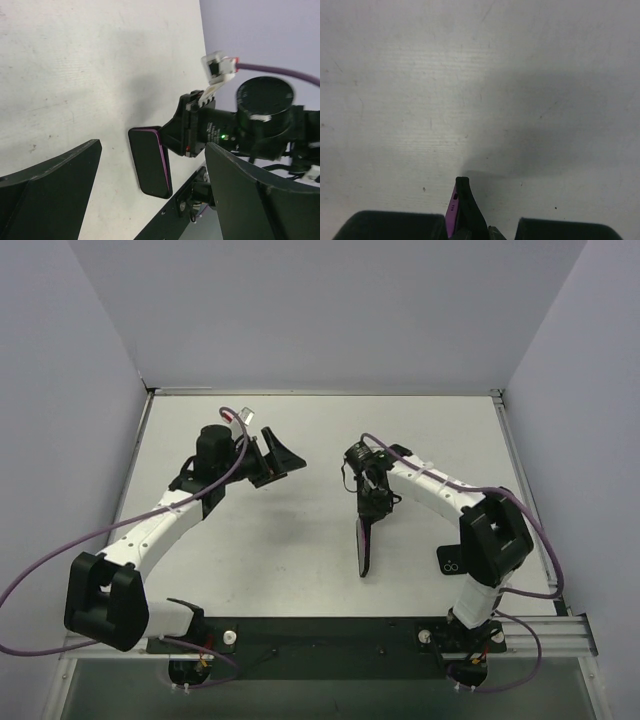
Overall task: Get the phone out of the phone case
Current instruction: Remove the phone case from the phone.
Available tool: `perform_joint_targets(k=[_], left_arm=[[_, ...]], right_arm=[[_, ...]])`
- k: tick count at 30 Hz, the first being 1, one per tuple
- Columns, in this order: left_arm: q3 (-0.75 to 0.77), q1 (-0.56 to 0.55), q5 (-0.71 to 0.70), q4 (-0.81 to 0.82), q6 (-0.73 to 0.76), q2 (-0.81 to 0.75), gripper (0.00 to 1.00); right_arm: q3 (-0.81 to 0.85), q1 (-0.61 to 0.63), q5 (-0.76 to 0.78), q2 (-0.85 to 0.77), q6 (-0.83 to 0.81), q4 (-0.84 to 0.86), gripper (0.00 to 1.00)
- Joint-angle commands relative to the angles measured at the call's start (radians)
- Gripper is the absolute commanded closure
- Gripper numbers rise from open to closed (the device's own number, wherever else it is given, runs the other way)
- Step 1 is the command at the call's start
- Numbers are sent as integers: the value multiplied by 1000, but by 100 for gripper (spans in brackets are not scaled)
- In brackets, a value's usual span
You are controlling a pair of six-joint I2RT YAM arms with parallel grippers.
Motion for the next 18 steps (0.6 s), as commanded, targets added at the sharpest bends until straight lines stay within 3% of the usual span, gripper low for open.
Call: perform_joint_targets(k=[1,18], left_arm=[[11,14,-87,-118,66,-60,4],[-15,16,-81,-122,48,-63,3]], right_arm=[[-98,46,23,9,25,-31,91],[-347,140,-106,121,123,143,88]])
